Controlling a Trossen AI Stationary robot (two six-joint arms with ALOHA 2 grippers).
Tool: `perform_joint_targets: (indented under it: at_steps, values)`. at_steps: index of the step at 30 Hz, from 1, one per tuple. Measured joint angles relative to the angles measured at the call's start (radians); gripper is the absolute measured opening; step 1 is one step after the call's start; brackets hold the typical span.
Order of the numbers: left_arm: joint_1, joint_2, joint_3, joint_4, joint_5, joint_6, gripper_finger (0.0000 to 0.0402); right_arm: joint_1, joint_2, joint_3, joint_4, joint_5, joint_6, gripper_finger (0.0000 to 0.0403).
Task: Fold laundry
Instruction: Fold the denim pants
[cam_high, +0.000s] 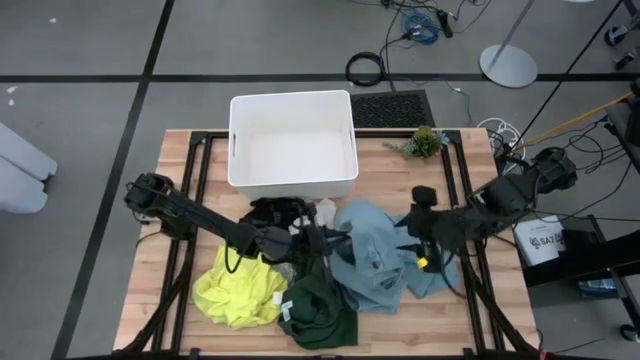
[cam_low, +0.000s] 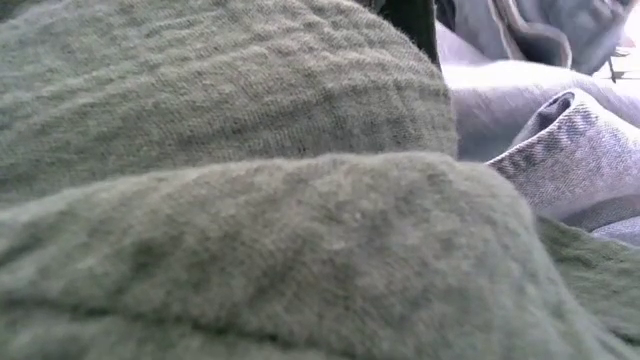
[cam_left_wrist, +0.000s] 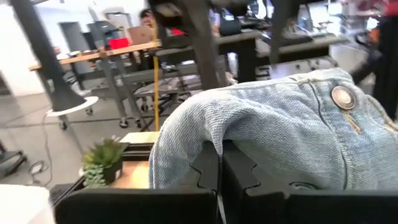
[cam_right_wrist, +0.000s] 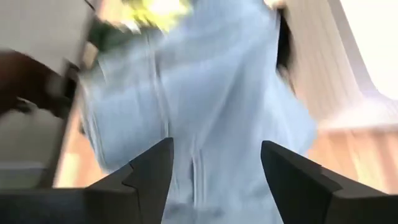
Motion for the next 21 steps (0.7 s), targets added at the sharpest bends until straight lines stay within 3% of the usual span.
perform_joint_targets:
  at_steps: [7,12,17,21]
  values:
    - [-0.001,-0.094,0.0,-0.052,-0.013,-0.013,0.0001,0.262,0.001,-0.081,-0.03,0.23,0.234,0.0227]
    - [0.0,-0.14,0.0,-0.071,-0.014,-0.06,0.0,0.435,0.004,-0.234,0.033,0.436,0.363,0.0227]
    - [0.004,-0.141,0.0,-0.065,-0.015,-0.103,0.0,0.497,0.072,-0.399,0.361,0.627,0.205,0.0226]
    - [0.02,-0.141,0.0,-0.074,-0.015,-0.19,0.0,0.496,0.171,-0.411,0.487,0.724,0.005,0.0226]
